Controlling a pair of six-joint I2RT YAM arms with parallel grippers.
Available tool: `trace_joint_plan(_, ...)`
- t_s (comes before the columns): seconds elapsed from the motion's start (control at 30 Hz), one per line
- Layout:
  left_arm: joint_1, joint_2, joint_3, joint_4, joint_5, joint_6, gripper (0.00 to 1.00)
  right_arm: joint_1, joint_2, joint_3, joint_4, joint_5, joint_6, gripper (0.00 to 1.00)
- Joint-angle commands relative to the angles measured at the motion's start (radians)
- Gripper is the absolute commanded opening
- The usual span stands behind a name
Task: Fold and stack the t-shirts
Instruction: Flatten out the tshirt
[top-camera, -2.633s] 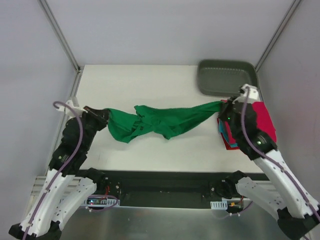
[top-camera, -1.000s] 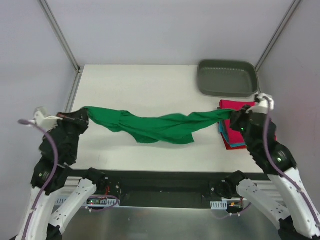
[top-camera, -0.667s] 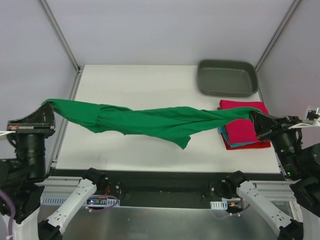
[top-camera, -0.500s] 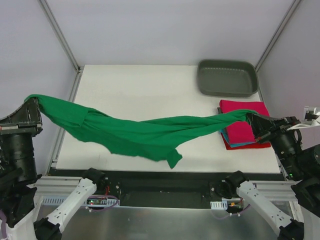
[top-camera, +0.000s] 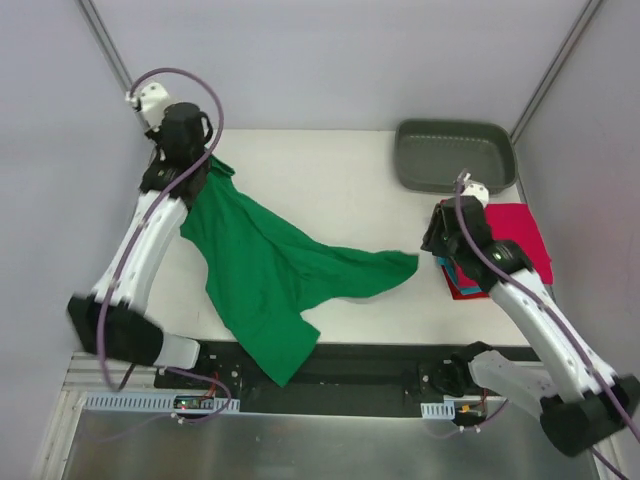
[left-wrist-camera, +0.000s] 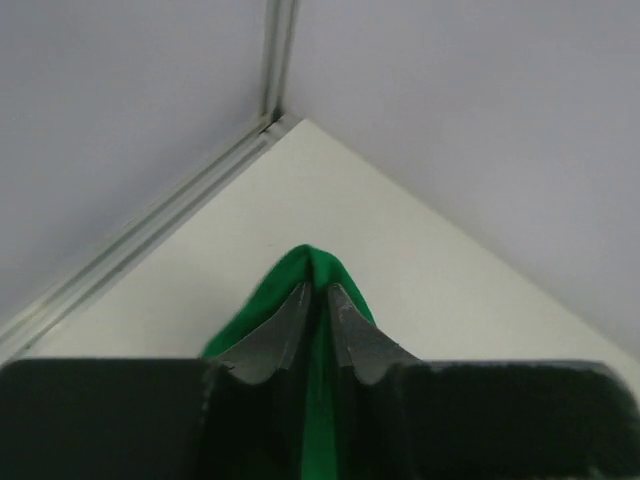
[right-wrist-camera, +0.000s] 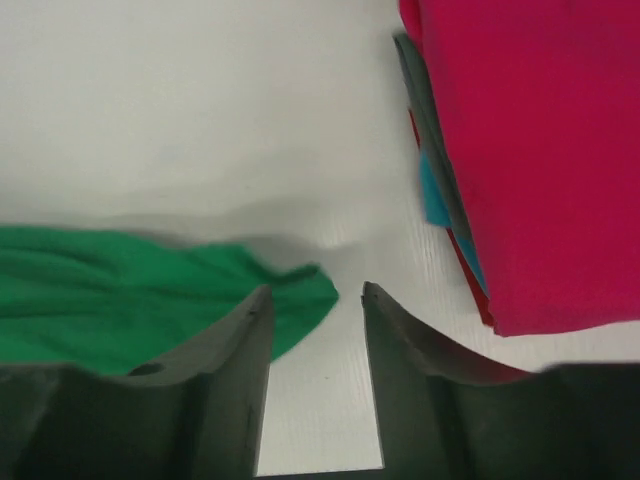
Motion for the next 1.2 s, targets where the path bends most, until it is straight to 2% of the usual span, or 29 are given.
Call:
trace_joint_plan(0.0,0.136,0.372,0.124,0.008,0.11,0.02,0.33,-0.15,0.234,-0.025,0.043,-0.106,0.053,0.61)
trace_joint_plan(0.03,0.137,0.48,0.233,-0.076,0.125,0.037,0.82,-0.178,0.294,0.005,0.033,-0.151,0.035,0.73)
trace_joint_plan(0.07,0.13,0.557,0.326,-0.176,0.141,0.04,0.99,-0.191,0.332,0.042,0.011,-0.163,0.017,0.77)
trace_joint_plan(0.13,0.123,0.651,0.431,-0.27,0.138,0.033,0.99,-0.187,0.366,0.073,0.012,-0.157,-0.022,0.84)
trace_joint_plan(0.23,0.118,0.633,0.375,-0.273,0.162,-0.004,0.99,-0.176,0.33,0.026,0.136,-0.278,-0.118,0.92)
trace_joint_plan(0.27,0.118,0.61,0.338,-0.275,0.173,-0.022,0.99,-0.173,0.311,0.0,0.188,-0.321,-0.154,0.99)
trace_joint_plan(0.3,0.118,0.575,0.3,-0.273,0.193,-0.053,0.99,-0.173,0.296,-0.028,0.225,-0.378,-0.189,0.96)
trace_joint_plan(0.5,0.112,0.313,-0.082,-0.277,0.435,-0.246,0.99,-0.159,0.254,-0.164,0.348,-0.582,-0.269,0.96)
trace_joint_plan(0.57,0.103,0.228,-0.211,-0.275,0.553,-0.285,0.99,-0.153,0.268,-0.195,0.399,-0.659,-0.266,0.96)
trace_joint_plan(0.63,0.086,0.145,-0.352,-0.273,0.613,-0.334,0.99,-0.127,0.323,-0.186,0.417,-0.7,-0.264,0.96)
trace_joint_plan(0.8,0.016,0.001,-0.597,-0.272,0.661,-0.386,0.99,-0.049,0.547,-0.093,0.424,-0.717,-0.24,0.96)
trace_joint_plan(0.9,0.006,-0.025,-0.691,-0.249,0.678,-0.424,0.99,-0.035,0.684,-0.041,0.437,-0.707,-0.146,0.96)
trace_joint_plan(1.03,0.008,0.036,-0.717,-0.244,0.636,-0.421,0.99,-0.034,0.805,-0.011,0.453,-0.652,-0.096,0.96)
trace_joint_plan(1.17,0.014,0.149,-0.653,-0.244,0.586,-0.363,0.99,-0.037,0.825,-0.001,0.385,-0.478,-0.096,0.96)
